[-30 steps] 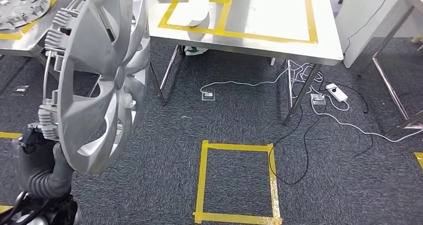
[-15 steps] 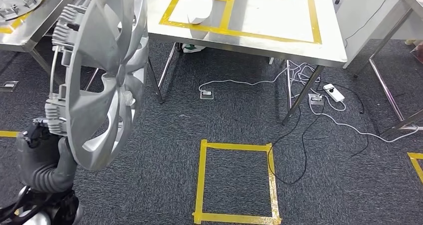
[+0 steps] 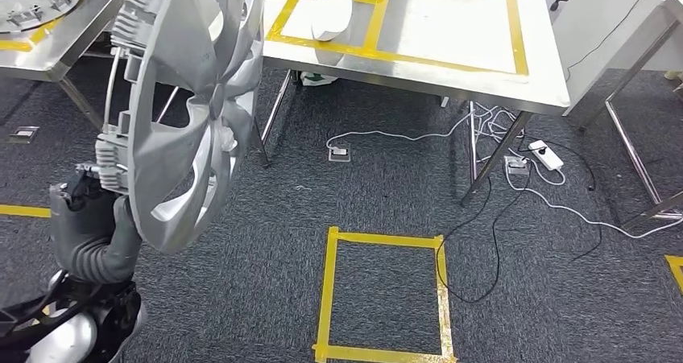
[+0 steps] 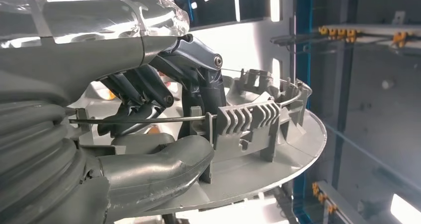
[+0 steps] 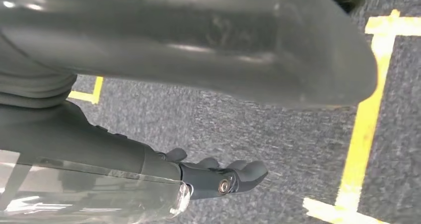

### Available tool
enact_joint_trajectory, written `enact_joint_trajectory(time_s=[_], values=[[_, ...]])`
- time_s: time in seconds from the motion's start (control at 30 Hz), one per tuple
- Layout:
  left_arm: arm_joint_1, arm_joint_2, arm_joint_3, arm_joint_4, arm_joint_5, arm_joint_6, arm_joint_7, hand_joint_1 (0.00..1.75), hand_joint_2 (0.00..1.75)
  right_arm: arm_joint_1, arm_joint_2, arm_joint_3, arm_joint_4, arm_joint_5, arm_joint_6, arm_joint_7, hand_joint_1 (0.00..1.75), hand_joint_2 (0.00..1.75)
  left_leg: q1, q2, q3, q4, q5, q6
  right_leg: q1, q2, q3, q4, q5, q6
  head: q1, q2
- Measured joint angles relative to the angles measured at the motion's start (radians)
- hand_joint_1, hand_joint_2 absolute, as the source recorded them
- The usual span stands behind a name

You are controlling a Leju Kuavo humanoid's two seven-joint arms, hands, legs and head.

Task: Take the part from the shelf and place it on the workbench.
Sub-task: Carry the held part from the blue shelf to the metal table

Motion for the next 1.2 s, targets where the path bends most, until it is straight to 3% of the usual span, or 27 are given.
enact_joint_trajectory(time_s=[0.07, 0.13, 0.23, 0.33, 0.37, 0.4, 0.47, 0.53, 0.57, 0.6, 0.63, 0.7, 0.73, 0.77, 0.87, 0.93, 1.0, 1.07, 1.1, 1.13, 1.2], values=[[0.018, -0.001, -0.003, 0.003, -0.002, 0.014, -0.009, 1.75, 1.75, -0.001, -0.001, 0.000, 0.000, 0.007, 0.002, -0.013, 0.00, 0.00, 0.002, 0.000, 0.008, 0.000, -0.008, -0.005, -0.006, -0.003, -0.017, 0.021, 0.017, 0.005, 0.003, 0.000], [0.026, -0.001, -0.003, 0.003, -0.003, 0.018, -0.012, 1.75, 1.75, -0.002, -0.002, 0.000, 0.000, 0.010, 0.002, -0.016, 0.00, 0.00, 0.004, 0.000, 0.013, 0.000, -0.012, -0.007, -0.008, -0.004, -0.010, 0.004, 0.035, 0.006, 0.004, 0.000], [0.028, -0.001, -0.003, 0.003, -0.003, 0.019, -0.013, 1.75, 1.75, -0.002, -0.002, 0.000, 0.000, 0.011, 0.002, -0.016, 0.00, 0.00, 0.004, 0.000, 0.014, 0.000, -0.013, -0.008, -0.008, -0.004, -0.007, -0.002, 0.039, 0.006, 0.004, 0.000], [0.054, 0.001, 0.000, 0.003, -0.002, 0.027, -0.018, 1.75, 1.75, -0.007, -0.006, 0.000, 0.000, 0.019, 0.001, -0.012, 0.00, 0.00, 0.009, 0.004, 0.035, 0.001, -0.037, -0.026, -0.011, -0.007, 0.071, -0.167, 0.117, 0.005, 0.009, 0.000], [0.066, 0.003, 0.002, 0.002, -0.001, 0.029, -0.020, 1.75, 1.75, -0.009, -0.009, 0.000, 0.000, 0.022, 0.000, -0.009, 0.00, 0.00, 0.010, 0.008, 0.043, 0.002, -0.050, -0.039, -0.013, -0.007, 0.104, -0.229, 0.130, -0.004, 0.009, 0.000], [0.071, 0.006, 0.004, 0.001, 0.000, 0.028, -0.021, 1.75, 1.75, -0.010, -0.011, 0.000, 0.000, 0.023, 0.000, -0.006, 0.00, 0.00, 0.010, 0.011, 0.039, 0.016, -0.064, -0.050, -0.014, -0.005, 0.119, -0.246, 0.114, -0.015, 0.006, 0.000], [0.076, 0.010, 0.006, 0.001, 0.001, 0.028, -0.021, 1.75, 1.75, -0.011, -0.014, 0.000, 0.001, 0.021, -0.001, -0.002, 0.00, 0.00, 0.011, 0.017, 0.000, 0.099, -0.108, -0.067, -0.017, -0.001, 0.139, -0.262, 0.091, -0.036, -0.009, 0.000], [0.079, 0.013, 0.008, 0.002, -0.002, 0.027, -0.018, 1.75, 1.75, -0.006, -0.016, -0.001, 0.001, 0.019, -0.001, 0.002, 0.00, 0.00, 0.014, 0.016, -0.084, 0.240, -0.160, -0.074, -0.017, 0.001, 0.152, -0.265, 0.079, -0.040, -0.025, 0.000], [0.083, 0.015, 0.009, 0.003, -0.004, 0.027, -0.014, 1.75, 1.75, -0.001, -0.016, -0.001, 0.001, 0.020, 0.000, 0.004, 0.00, 0.00, 0.016, 0.015, -0.125, 0.297, -0.168, -0.077, -0.017, 0.001, 0.160, -0.265, 0.073, -0.039, -0.031, 0.000], [0.086, 0.018, 0.010, 0.003, -0.007, 0.027, -0.010, 1.75, 1.75, 0.004, -0.016, -0.001, 0.001, 0.020, 0.001, 0.007, 0.00, 0.00, 0.017, 0.015, -0.151, 0.319, -0.152, -0.078, -0.017, 0.001, 0.169, -0.265, 0.065, -0.038, -0.037, 0.000], [0.089, 0.021, 0.011, 0.002, -0.009, 0.027, -0.005, 1.75, 1.75, 0.009, -0.015, -0.001, 0.001, 0.021, 0.002, 0.009, 0.00, 0.00, 0.017, 0.015, -0.160, 0.304, -0.112, -0.078, -0.018, 0.001, 0.180, -0.265, 0.058, -0.036, -0.042, 0.000], [0.094, 0.027, 0.015, -0.001, -0.009, 0.026, 0.003, 1.75, 1.75, 0.013, -0.014, -0.001, 0.001, 0.020, 0.002, 0.014, 0.00, 0.00, 0.017, 0.015, -0.145, 0.200, -0.002, -0.075, -0.019, 0.004, 0.202, -0.266, 0.045, -0.029, -0.050, 0.000], [0.096, 0.029, 0.018, -0.002, -0.009, 0.024, 0.006, 1.75, 1.75, 0.013, -0.014, -0.001, 0.002, 0.019, 0.002, 0.016, 0.00, 0.00, 0.015, 0.016, -0.133, 0.150, 0.040, -0.072, -0.019, 0.006, 0.210, -0.266, 0.040, -0.025, -0.054, 0.000], [0.098, 0.031, 0.020, -0.004, -0.008, 0.022, 0.009, 1.75, 1.75, 0.013, -0.013, -0.001, 0.002, 0.018, 0.002, 0.018, 0.00, 0.00, 0.013, 0.017, -0.125, 0.116, 0.060, -0.068, -0.019, 0.009, 0.213, -0.267, 0.037, -0.020, -0.058, 0.000], [0.101, 0.035, 0.024, -0.008, -0.008, 0.018, 0.011, 1.75, 1.75, 0.011, -0.011, -0.001, 0.001, 0.014, 0.002, 0.023, 0.00, 0.00, 0.011, 0.015, -0.110, 0.079, 0.049, -0.050, -0.017, 0.009, 0.211, -0.268, 0.031, -0.005, -0.062, 0.000], [0.103, 0.035, 0.026, -0.016, -0.011, 0.018, 0.010, 1.75, 1.75, 0.006, -0.010, -0.001, 0.001, 0.012, 0.002, 0.024, 0.00, 0.00, 0.016, 0.014, -0.092, 0.052, 0.035, -0.037, -0.017, 0.004, 0.198, -0.244, 0.012, 0.005, -0.052, 0.000], [0.106, 0.035, 0.027, -0.021, -0.015, 0.018, 0.008, 1.75, 1.75, 0.002, -0.010, -0.001, 0.001, 0.012, 0.002, 0.024, 0.00, 0.00, 0.016, 0.017, -0.079, 0.041, 0.027, -0.028, -0.017, -0.002, 0.149, -0.143, -0.034, 0.011, -0.037, 0.000], [0.111, 0.035, 0.027, -0.022, -0.022, 0.019, 0.006, 1.75, 1.75, 0.001, -0.010, -0.001, 0.001, 0.011, 0.002, 0.024, 0.00, 0.00, 0.010, 0.021, -0.067, 0.040, 0.019, -0.021, -0.017, -0.005, 0.075, -0.007, -0.072, 0.011, -0.023, 0.000], [0.114, 0.035, 0.027, -0.022, -0.026, 0.019, 0.005, 1.75, 1.75, 0.002, -0.011, -0.001, 0.001, 0.011, 0.002, 0.024, 0.00, 0.00, 0.007, 0.022, -0.059, 0.040, 0.013, -0.018, -0.015, -0.006, 0.051, 0.027, -0.068, 0.008, -0.018, 0.000], [0.116, 0.035, 0.027, -0.022, -0.031, 0.019, 0.004, 1.75, 1.75, 0.003, -0.011, -0.001, 0.001, 0.011, 0.002, 0.024, 0.00, 0.00, 0.002, 0.022, -0.048, 0.040, 0.006, -0.017, -0.013, -0.006, 0.044, 0.022, -0.042, 0.002, -0.012, 0.000], [0.119, 0.035, 0.027, -0.023, -0.036, 0.020, 0.003, 1.75, 1.75, 0.005, -0.014, -0.001, 0.001, 0.011, 0.002, 0.024, 0.00, 0.00, -0.005, 0.022, -0.025, 0.038, -0.010, -0.015, -0.001, -0.004, 0.081, -0.088, 0.049, -0.022, -0.003, 0.000]])
